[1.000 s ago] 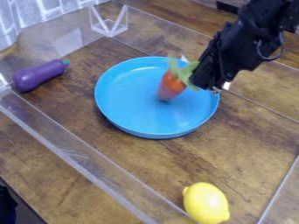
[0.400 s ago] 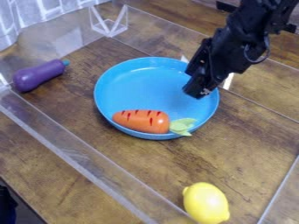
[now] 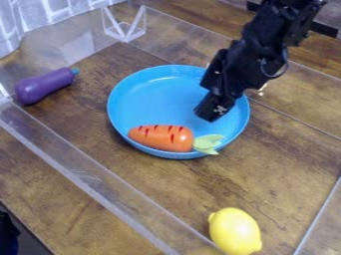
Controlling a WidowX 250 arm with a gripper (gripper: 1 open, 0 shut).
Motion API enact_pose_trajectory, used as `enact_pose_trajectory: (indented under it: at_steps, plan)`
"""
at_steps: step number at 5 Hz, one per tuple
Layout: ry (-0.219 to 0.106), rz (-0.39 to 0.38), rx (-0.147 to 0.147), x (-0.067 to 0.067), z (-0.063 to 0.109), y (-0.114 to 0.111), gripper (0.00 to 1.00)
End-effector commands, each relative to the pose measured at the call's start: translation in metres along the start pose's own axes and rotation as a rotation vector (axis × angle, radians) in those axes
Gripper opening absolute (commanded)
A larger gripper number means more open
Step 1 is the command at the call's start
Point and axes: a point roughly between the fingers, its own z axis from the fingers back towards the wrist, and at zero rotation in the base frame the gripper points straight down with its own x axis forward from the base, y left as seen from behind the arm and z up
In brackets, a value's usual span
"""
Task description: Move the carrot to the right side
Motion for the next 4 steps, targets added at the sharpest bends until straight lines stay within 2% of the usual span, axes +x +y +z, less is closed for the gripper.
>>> enact_pose_trajectory:
  at_steps: [1, 3, 4]
  plan:
    - [-0.016, 0.040, 0.007, -0.016, 0.002, 0.009, 1.00]
    - [0.000, 0.056, -0.014, -0.034, -0.009, 0.013, 1.00]
    - [-0.012, 0.063, -0.008, -0.031, -0.010, 0.014, 1.00]
